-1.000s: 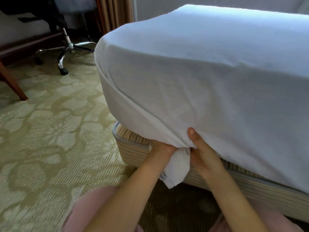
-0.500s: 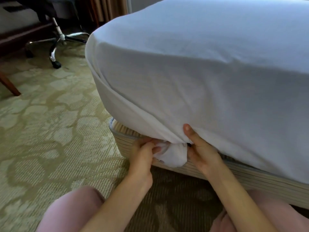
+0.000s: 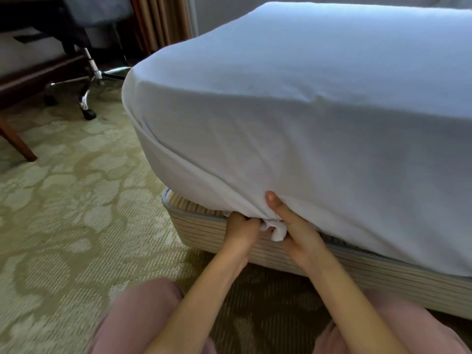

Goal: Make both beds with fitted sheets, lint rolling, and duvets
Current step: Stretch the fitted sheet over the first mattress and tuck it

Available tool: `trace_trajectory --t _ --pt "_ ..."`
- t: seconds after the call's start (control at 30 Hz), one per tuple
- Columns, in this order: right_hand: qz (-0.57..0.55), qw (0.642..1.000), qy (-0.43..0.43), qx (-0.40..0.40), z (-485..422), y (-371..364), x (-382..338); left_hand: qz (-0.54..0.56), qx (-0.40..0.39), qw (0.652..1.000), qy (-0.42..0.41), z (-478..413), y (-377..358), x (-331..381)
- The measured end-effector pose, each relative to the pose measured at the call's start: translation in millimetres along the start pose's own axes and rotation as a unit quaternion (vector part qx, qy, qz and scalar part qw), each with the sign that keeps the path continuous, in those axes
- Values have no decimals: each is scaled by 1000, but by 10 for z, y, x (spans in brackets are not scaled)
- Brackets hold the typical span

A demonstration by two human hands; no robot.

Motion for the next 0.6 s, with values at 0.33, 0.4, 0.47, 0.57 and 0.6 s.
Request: trace_trajectory --t 0.33,0.4,0.47,0.57,0.6 --pt "-62 998 31 1 -56 32 90 87 -45 995 7 -184 -218 6" --pt "-61 998 30 2 -20 18 111 78 -50 996 10 -206 -208 -25" --pt "-85 996 28 17 27 10 138 73 -48 996 -3 -200 -194 -34" --pt "-125 991 -3 49 134 37 155 37 -35 998 -28 -188 -183 -44" --pt "-134 989 -22 65 174 60 168 30 -33 999 -29 -179 -187 -50"
Point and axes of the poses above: each hand's wrist, its own z-axis away from the middle knuckle, its own y-axis out of the back of the hand, x = y × z, the point moved 4 cm from there along -z, towards the middle knuckle, and after that the axes turned 3 degrees about x, right-handed, at the moved point
